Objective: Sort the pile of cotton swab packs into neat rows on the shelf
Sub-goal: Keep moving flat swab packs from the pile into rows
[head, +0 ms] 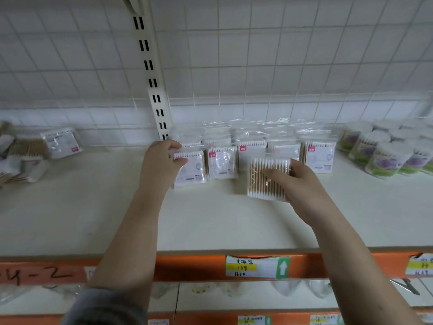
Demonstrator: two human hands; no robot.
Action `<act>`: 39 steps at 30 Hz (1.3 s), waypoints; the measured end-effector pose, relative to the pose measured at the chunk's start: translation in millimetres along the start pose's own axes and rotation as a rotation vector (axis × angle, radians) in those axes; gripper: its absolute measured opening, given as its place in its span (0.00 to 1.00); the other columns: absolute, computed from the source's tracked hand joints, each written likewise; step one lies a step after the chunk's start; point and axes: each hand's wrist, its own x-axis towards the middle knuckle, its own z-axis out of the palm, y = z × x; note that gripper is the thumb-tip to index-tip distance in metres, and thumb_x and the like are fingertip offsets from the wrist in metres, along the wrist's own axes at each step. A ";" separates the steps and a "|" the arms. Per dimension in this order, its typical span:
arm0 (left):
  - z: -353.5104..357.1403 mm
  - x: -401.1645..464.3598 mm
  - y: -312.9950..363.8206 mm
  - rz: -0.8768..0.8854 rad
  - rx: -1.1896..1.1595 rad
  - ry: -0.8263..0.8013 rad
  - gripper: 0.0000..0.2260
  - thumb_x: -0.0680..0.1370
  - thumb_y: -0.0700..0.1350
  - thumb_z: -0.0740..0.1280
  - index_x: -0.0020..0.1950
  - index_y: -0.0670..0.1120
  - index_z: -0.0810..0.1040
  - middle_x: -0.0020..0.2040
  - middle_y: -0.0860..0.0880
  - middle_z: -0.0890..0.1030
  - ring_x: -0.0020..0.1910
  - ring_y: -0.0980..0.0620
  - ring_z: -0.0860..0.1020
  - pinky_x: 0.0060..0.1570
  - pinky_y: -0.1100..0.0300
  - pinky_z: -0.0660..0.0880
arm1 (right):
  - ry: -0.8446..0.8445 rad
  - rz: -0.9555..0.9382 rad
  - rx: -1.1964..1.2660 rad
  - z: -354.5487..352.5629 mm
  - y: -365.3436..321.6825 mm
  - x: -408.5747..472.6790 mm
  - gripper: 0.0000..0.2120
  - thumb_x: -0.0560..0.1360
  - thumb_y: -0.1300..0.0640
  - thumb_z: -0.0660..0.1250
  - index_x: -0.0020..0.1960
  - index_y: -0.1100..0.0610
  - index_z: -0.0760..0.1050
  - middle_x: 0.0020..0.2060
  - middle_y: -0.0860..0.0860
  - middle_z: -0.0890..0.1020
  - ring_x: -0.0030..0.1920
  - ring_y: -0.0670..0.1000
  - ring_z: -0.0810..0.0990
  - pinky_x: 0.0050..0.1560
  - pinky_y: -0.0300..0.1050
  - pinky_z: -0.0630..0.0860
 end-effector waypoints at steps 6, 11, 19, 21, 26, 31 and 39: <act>-2.8 -20.1 37.5 -0.079 0.000 0.174 0.10 0.76 0.46 0.67 0.56 0.46 0.78 0.54 0.50 0.78 0.52 0.54 0.75 0.47 0.69 0.63 | -0.010 -0.163 -0.011 -15.9 0.1 1.9 0.03 0.70 0.63 0.72 0.42 0.56 0.80 0.39 0.59 0.83 0.39 0.53 0.79 0.46 0.50 0.76; 8.2 -38.4 78.0 -0.189 -0.180 -0.003 0.10 0.78 0.50 0.64 0.46 0.45 0.81 0.42 0.49 0.83 0.42 0.53 0.81 0.46 0.59 0.76 | 0.078 -0.397 -0.226 -16.6 10.8 -0.6 0.06 0.69 0.60 0.74 0.38 0.52 0.79 0.30 0.50 0.76 0.32 0.39 0.69 0.37 0.34 0.67; 16.2 -57.9 114.4 -0.435 -0.567 -0.492 0.16 0.74 0.55 0.68 0.50 0.42 0.80 0.43 0.45 0.85 0.39 0.52 0.84 0.42 0.64 0.80 | 0.233 -0.840 -0.561 -8.5 24.7 -15.0 0.14 0.62 0.65 0.71 0.48 0.61 0.81 0.39 0.54 0.78 0.41 0.54 0.77 0.44 0.37 0.70; 19.8 -59.5 114.9 -0.399 -0.540 -0.477 0.08 0.72 0.46 0.73 0.47 0.42 0.81 0.43 0.44 0.84 0.40 0.51 0.84 0.44 0.63 0.80 | 0.219 -0.837 -0.570 -7.3 26.9 -18.0 0.14 0.61 0.66 0.71 0.47 0.61 0.81 0.39 0.55 0.78 0.40 0.57 0.78 0.44 0.37 0.69; 22.3 -57.0 114.8 -0.382 -0.555 -0.431 0.07 0.70 0.32 0.72 0.44 0.40 0.79 0.41 0.40 0.83 0.35 0.50 0.83 0.39 0.65 0.80 | 0.167 -0.720 -0.506 -12.7 30.2 -18.5 0.15 0.61 0.59 0.73 0.47 0.59 0.80 0.40 0.53 0.80 0.41 0.56 0.79 0.43 0.37 0.69; 20.5 -46.1 125.1 -0.165 -0.383 -0.458 0.08 0.72 0.33 0.71 0.46 0.44 0.81 0.40 0.47 0.83 0.35 0.56 0.80 0.35 0.70 0.76 | -0.045 -0.463 -0.401 -22.2 27.0 -21.4 0.25 0.60 0.56 0.80 0.56 0.52 0.77 0.43 0.46 0.78 0.44 0.45 0.76 0.44 0.28 0.69; 2.5 -31.8 149.9 0.230 -0.097 -0.632 0.11 0.73 0.31 0.68 0.45 0.47 0.80 0.39 0.53 0.83 0.36 0.60 0.80 0.38 0.74 0.73 | -0.177 -0.337 -0.352 -47.8 10.6 2.2 0.29 0.64 0.51 0.77 0.63 0.45 0.72 0.53 0.38 0.78 0.54 0.37 0.75 0.45 0.29 0.71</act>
